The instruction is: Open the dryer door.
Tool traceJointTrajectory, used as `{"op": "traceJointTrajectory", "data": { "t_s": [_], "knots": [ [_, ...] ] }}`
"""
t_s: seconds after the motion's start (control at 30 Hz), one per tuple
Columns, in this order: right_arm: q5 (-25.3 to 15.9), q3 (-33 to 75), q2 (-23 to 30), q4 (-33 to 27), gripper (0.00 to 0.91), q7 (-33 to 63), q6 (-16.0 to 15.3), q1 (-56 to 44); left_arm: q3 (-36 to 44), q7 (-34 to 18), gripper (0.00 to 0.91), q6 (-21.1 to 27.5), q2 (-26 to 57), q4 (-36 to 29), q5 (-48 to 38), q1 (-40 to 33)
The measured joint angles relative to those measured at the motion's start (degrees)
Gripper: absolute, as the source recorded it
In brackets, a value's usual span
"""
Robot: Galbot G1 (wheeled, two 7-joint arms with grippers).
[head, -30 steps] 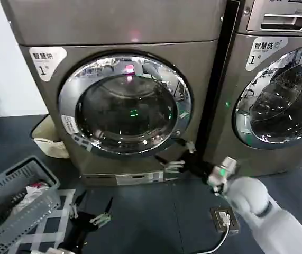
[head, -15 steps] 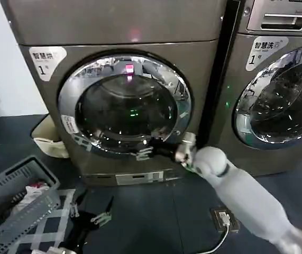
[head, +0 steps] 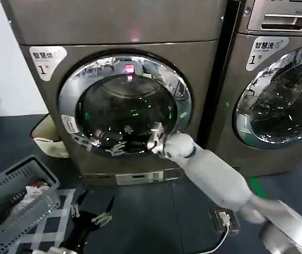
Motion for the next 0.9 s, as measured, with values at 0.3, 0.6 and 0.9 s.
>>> {"op": "traceJointTrajectory", "data": {
  "t_s": [0.3,0.6,0.9],
  "knots": [
    [-2.60,-1.06,6.00,-5.82,0.907,0.48,1.35,2.26,0.02,0.01,0.907,-0.08,-0.06,-0.03,0.17,0.13],
    [-3.73,-1.41,11.10,-11.12,0.907,0.45,2.11,3.72,0.01,0.02,0.907,-0.17,-0.17,-0.16,0.20,0.18],
    [-5.22,-1.28,14.89,-16.19,0.907,0.18,3.06,4.55,-0.04,0.06,0.907,-0.26,-0.20,-0.21,0.14,0.22]
  ]
}}
